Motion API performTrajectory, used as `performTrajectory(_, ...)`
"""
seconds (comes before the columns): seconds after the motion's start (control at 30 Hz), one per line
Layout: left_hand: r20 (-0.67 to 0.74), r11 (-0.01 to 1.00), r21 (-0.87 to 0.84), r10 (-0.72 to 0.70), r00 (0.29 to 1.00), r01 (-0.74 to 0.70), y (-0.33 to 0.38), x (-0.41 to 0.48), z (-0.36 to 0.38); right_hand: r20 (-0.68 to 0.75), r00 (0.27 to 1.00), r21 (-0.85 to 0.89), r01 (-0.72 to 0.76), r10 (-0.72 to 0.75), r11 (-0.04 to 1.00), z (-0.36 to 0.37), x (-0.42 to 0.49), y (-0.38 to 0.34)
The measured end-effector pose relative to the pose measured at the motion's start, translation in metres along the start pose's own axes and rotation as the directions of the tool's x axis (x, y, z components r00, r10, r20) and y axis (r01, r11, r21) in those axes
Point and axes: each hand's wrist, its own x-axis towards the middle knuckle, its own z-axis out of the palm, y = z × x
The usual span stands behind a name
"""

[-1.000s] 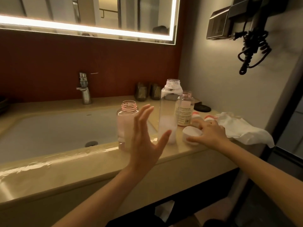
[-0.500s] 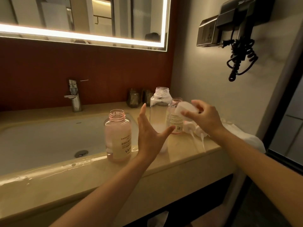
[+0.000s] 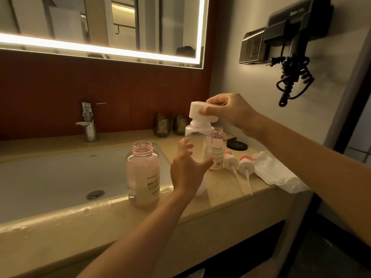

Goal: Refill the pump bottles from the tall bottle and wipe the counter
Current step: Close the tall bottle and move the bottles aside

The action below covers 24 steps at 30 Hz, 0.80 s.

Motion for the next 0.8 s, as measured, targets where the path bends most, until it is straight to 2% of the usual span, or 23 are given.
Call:
performTrajectory(0.13,-0.005,1.000,0.019,-0.001,1.000,0.001,0.000,-0.001,0.000,0.022,1.000,-0.039,0.018,-0.017,0.999,0.000,-0.001,-0.001)
performTrajectory(0.43,0.007,0.999,0.042,-0.011,1.000,0.010,-0.001,-0.002,-0.001,-0.035,0.999,-0.109,0.030,-0.034,0.994,0.011,-0.004,-0.005)
performTrajectory(0.7,0.011,0.999,0.049,-0.007,1.000,0.006,-0.003,-0.002,-0.001,-0.167,0.983,-0.176,0.045,-0.075,0.983,0.020,-0.013,-0.001)
performTrajectory(0.8,0.010,0.999,0.047,-0.002,1.000,0.002,-0.003,-0.003,-0.002,-0.104,0.994,-0.217,0.009,-0.033,0.976,0.017,-0.012,-0.003)
